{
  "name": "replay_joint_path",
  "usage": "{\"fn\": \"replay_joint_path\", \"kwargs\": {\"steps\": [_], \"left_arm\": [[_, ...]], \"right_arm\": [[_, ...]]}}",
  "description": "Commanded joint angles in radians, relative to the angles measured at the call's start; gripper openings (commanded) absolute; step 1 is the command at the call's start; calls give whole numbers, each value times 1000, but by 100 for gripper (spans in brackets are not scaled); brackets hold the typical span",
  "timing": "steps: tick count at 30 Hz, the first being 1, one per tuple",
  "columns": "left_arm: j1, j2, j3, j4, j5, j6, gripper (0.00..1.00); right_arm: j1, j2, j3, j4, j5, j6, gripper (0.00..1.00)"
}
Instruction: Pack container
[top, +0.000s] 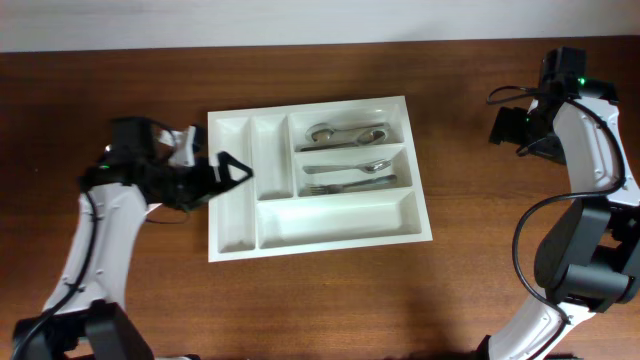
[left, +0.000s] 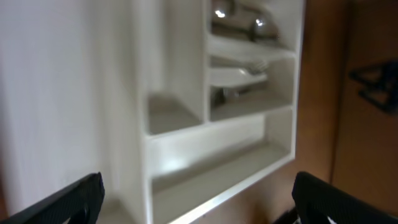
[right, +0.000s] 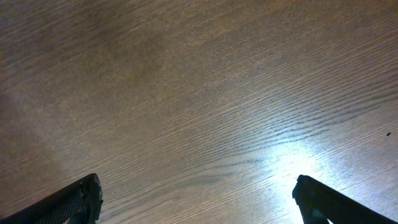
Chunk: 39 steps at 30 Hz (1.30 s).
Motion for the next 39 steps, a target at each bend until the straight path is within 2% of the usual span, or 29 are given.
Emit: {"fn": "replay_joint_path", "kwargs": {"steps": [1,4,8,11,16,23,27,39], "left_arm": [[85,-3,96,-87,-169,14,99],[163,-3,179,-220,-455,-14,99],[228,-3,220,-281,-721,-6,99],[248,6,220,-275,-806,156,99],[249,48,220,-225,-814,425,99],[249,182,220,-71,-799,616,99],[246,285,220,-5,-686,774,99],[206,452,220,227,-632,825,100]], "right_arm": [[-4,5,19,1,2,11,99],[-4,5,19,1,2,11,99],[-4,5,19,1,2,11,99],[-4,5,19,1,2,11,99],[-4,5,19,1,2,11,99],[-4,5,19,1,2,11,99],[-4,5,19,1,2,11,99],[-4,5,19,1,2,11,99]]}}
